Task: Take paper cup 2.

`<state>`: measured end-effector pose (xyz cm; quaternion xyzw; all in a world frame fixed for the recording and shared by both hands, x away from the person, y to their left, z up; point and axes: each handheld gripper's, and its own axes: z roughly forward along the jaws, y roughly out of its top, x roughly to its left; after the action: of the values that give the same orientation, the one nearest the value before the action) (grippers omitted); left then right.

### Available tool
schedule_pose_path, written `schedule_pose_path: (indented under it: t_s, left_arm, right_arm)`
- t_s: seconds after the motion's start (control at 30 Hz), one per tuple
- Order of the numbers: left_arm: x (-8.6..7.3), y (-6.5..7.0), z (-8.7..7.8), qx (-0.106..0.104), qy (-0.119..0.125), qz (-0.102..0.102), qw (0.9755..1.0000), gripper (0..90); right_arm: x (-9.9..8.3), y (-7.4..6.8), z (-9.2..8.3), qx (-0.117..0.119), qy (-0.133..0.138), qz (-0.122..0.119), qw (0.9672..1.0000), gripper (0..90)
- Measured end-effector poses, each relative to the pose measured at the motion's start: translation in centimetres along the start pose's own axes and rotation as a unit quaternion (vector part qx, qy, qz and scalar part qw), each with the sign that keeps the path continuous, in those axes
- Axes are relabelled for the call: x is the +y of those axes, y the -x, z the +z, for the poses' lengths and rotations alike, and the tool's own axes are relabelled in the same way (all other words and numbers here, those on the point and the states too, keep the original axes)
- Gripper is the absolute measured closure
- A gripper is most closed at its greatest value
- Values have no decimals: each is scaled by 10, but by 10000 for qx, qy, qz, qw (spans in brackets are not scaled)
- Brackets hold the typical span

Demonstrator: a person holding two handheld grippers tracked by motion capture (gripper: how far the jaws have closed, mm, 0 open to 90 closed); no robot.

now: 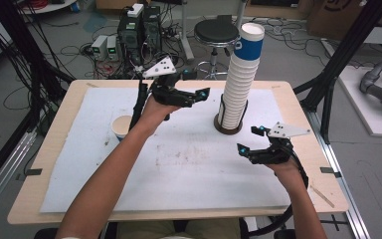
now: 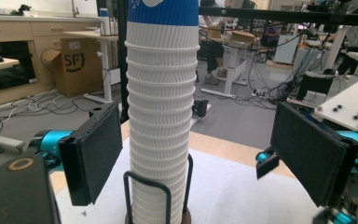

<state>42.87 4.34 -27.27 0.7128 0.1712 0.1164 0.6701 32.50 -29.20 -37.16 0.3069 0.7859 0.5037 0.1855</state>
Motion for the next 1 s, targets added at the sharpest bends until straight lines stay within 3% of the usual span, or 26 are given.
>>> schedule_pose_path:
  t_s: [0.13,0.4,0.9,1.0]
  left_arm:
    - [5,-4,19,-119,-12,-22,9999,166]
    - [16,-12,50,-97,-17,60,9999,166]
    - [17,-26,101,236,-363,115,9990,166]
    - [15,-26,108,219,-302,57,9993,166]
  right_arm:
    - [1,-1,0,5,-12,-37,10000,149]
    - [1,0,-2,46,31,-23,10000,149]
    - [2,-1,-3,149,75,-13,9999,149]
    - [1,-1,-4,166,82,0,9998,149]
